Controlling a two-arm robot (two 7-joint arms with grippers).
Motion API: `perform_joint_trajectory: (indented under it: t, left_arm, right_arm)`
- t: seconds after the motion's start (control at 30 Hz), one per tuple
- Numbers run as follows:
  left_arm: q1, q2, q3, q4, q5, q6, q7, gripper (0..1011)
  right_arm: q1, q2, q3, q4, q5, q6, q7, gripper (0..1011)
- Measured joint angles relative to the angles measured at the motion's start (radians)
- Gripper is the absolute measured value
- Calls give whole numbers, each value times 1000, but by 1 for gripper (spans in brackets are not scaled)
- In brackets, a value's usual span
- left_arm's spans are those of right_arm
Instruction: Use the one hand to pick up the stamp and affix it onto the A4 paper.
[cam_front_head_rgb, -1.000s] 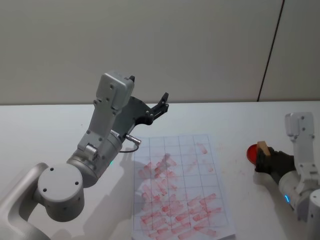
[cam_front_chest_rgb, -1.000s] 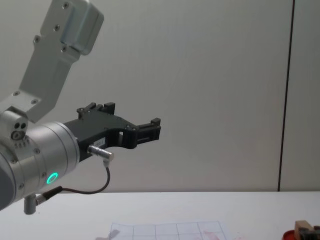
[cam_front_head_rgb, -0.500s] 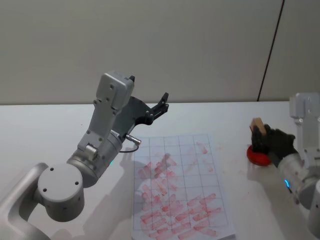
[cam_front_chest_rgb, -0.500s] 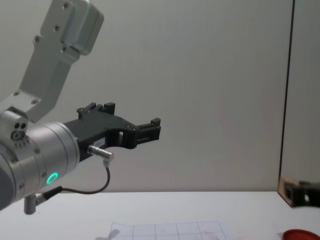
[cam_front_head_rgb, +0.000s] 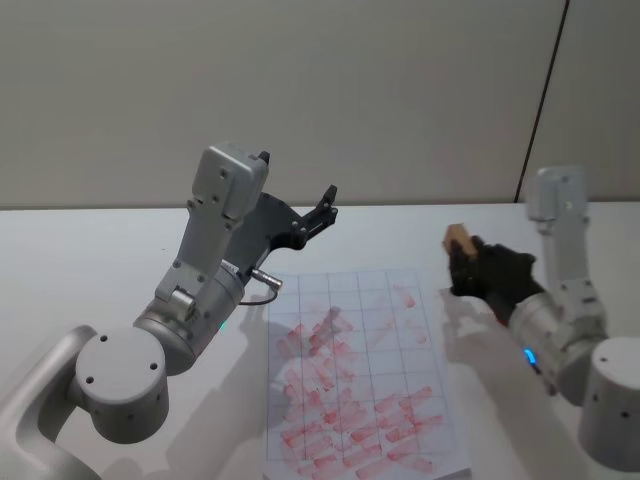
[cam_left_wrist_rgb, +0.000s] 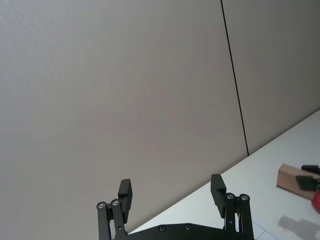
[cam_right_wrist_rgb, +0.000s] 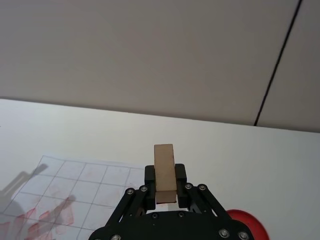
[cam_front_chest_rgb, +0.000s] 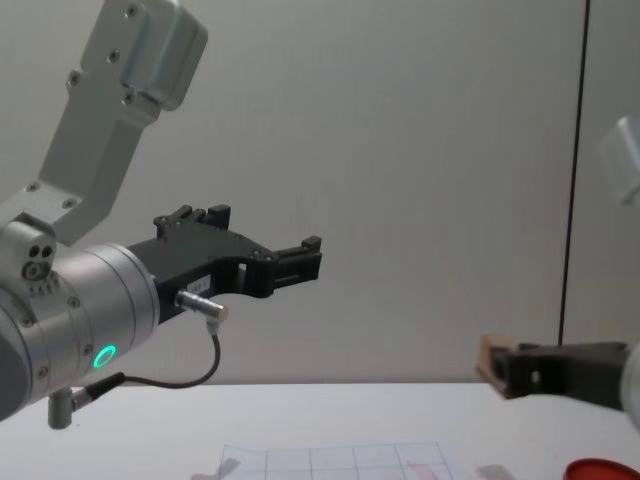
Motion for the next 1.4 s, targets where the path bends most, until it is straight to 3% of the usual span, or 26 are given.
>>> perform_joint_trajectory:
  t: [0.73, 1.4]
  left_arm:
    - [0, 0, 0, 0, 0, 0, 0, 1001]
    - [0, 0, 0, 0, 0, 0, 0, 1001]
  right_arm:
    - [98, -94, -57, 234, -73, 5, 61, 216]
    - [142, -125, -62, 353, -85, -9, 68, 216]
